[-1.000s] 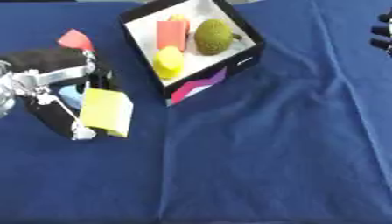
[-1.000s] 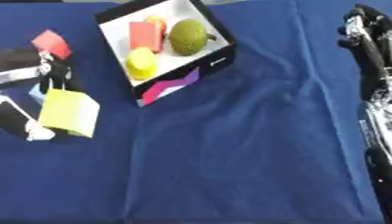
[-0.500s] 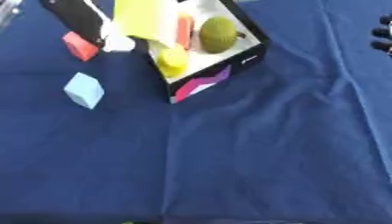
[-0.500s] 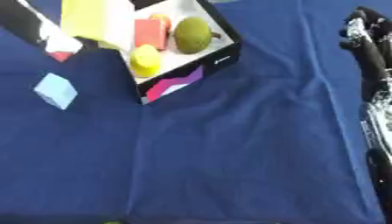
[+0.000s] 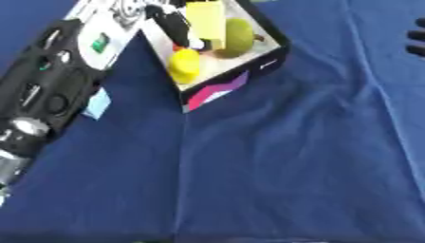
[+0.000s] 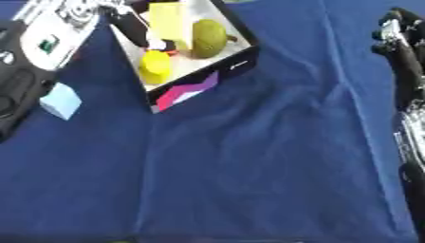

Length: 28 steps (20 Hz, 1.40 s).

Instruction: Pick up objects on the table and place them in the box.

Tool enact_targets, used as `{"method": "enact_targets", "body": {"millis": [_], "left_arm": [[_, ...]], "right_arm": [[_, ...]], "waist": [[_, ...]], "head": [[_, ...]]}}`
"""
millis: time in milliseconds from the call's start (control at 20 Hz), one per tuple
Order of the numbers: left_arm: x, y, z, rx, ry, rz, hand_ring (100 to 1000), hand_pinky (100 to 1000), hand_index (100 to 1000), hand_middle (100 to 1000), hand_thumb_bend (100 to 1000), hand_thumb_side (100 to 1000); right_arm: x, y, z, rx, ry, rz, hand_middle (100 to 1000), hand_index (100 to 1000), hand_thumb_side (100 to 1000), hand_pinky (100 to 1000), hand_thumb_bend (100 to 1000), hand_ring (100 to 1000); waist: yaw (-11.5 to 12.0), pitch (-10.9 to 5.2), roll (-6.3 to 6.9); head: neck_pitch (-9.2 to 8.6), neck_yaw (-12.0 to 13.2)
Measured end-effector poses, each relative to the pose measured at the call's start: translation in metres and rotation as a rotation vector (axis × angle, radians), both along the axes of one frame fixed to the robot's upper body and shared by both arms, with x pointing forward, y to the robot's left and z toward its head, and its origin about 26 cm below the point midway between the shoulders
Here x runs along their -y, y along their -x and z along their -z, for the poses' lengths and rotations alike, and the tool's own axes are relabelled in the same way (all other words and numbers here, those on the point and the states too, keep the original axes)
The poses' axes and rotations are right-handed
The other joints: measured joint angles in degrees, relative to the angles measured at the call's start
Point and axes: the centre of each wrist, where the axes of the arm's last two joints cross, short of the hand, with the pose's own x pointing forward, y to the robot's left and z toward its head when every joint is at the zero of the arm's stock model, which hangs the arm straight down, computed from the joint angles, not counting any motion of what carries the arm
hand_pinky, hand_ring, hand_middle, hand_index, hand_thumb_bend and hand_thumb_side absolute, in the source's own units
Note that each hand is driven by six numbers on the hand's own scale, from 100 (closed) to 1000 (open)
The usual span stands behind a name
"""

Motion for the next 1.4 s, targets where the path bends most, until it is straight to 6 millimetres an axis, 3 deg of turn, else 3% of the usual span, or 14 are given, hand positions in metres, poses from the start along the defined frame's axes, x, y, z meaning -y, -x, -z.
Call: {"method": "enact_targets", "body": {"millis": [50,250,350,500,600,700,750,800,850,900,1300,1400], "left_arm": [[-0.001,-0.001,0.001,0.004,0.002,0.0,815,838,840,763,247,305],[-0.004,-0.001,-0.004,0.023,0.035,0.005,819,839,846,765,176,268],[-0.005,0.001,-0.009,0.023,0.054,0.014,820,839,847,765,204,224],[-0.01,0.004,-0.018,0.016,0.065,0.026,829,848,852,772,168,234],[-0.014,0.006,-0.024,-0.001,0.076,0.034,837,855,860,778,263,199],[-0.017,0.008,-0.029,-0.018,0.074,0.047,830,850,845,763,265,100],[-0.017,0.009,-0.03,-0.025,0.074,0.056,839,860,837,767,293,100],[-0.017,0.01,-0.031,-0.033,0.073,0.064,839,864,823,760,393,100],[-0.018,0.01,-0.032,-0.043,0.07,0.071,839,864,817,760,421,100],[-0.018,0.01,-0.032,-0.052,0.065,0.075,824,855,787,741,536,100],[-0.02,0.01,-0.032,-0.054,0.044,0.082,826,858,786,745,490,100],[-0.02,0.01,-0.032,-0.053,0.043,0.082,819,853,783,737,392,100]], "right_arm": [[0.0,0.0,0.0,0.001,0.0,-0.001,756,850,576,780,100,779],[0.0,0.0,0.0,0.002,0.0,-0.001,755,850,580,780,100,778],[0.0,0.0,0.0,0.001,0.0,-0.001,754,850,581,780,100,777],[0.0,0.0,0.0,0.001,0.0,0.0,754,850,582,780,100,777],[0.0,0.0,0.0,0.002,-0.001,0.001,753,850,584,780,100,777],[0.0,0.0,0.001,-0.001,-0.001,0.002,753,850,584,780,100,777],[0.001,0.0,0.002,-0.002,-0.001,0.003,753,849,584,780,100,776],[0.001,0.0,0.002,-0.002,-0.001,0.003,752,849,585,780,100,776],[0.001,0.001,0.002,-0.003,-0.001,0.004,752,849,585,780,100,776],[0.001,0.001,0.002,-0.004,-0.002,0.005,751,849,585,779,100,775],[0.001,0.0,0.003,-0.002,-0.005,0.009,749,848,582,779,100,772],[0.001,0.0,0.003,-0.001,-0.005,0.009,749,848,580,779,100,772]], "waist": [[0.0,0.0,0.0],[0.1,0.0,0.0],[0.1,0.0,0.0],[0.3,0.0,0.0],[0.4,0.0,0.0],[0.5,0.0,0.0],[0.5,0.0,0.0],[0.5,0.0,0.0],[0.5,0.0,0.0],[0.5,0.0,0.0],[0.5,0.0,0.0],[0.5,0.0,0.0]], "head": [[0.0,0.0],[0.02,0.0],[0.04,0.0],[0.05,0.0],[0.07,0.0],[0.08,0.0],[0.08,0.0],[0.09,0.0],[0.1,0.0],[0.11,0.0],[0.5,0.0],[0.51,0.0]]}}
